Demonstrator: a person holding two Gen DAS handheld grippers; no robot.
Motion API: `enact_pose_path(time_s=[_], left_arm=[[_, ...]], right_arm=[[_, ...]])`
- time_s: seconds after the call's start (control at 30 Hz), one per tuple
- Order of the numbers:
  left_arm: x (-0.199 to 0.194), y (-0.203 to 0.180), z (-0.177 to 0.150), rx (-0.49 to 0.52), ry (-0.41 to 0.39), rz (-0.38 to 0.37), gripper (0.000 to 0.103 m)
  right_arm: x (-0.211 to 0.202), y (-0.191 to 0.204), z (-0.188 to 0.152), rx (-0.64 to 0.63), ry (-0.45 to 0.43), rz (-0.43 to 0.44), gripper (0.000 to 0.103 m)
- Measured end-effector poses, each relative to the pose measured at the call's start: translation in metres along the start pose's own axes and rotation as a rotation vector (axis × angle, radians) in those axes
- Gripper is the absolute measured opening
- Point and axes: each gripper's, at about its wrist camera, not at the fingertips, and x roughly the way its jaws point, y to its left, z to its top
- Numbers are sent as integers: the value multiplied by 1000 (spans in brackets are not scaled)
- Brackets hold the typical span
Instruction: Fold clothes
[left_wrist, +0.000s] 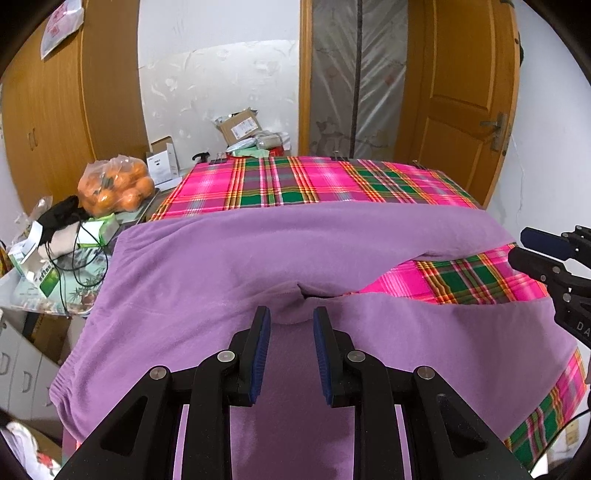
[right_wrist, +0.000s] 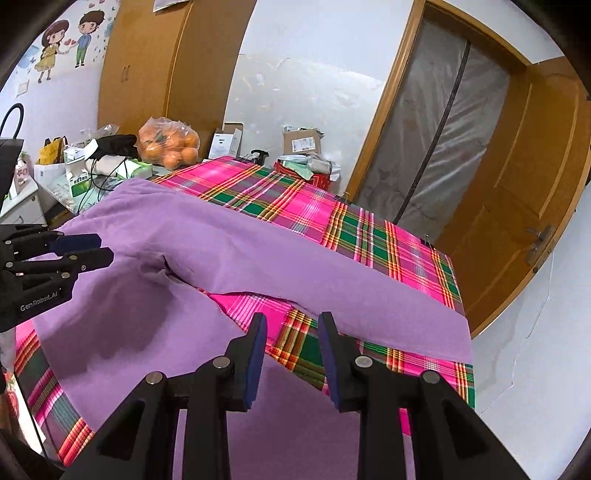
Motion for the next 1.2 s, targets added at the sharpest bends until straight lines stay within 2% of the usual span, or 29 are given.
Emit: enact_pose_path(time_s=[0.27,0.93,1.2], left_arm=[[1,-5,11,16,-8,63,25],[30,-9,12,42,39,74,25],[58,21,11,9,71,56,25]], right_arm=[[8,-1,-3,12,10,26,29],[41,-10,-8,28,52,62,29],[71,-34,-17,35,71,92,29]])
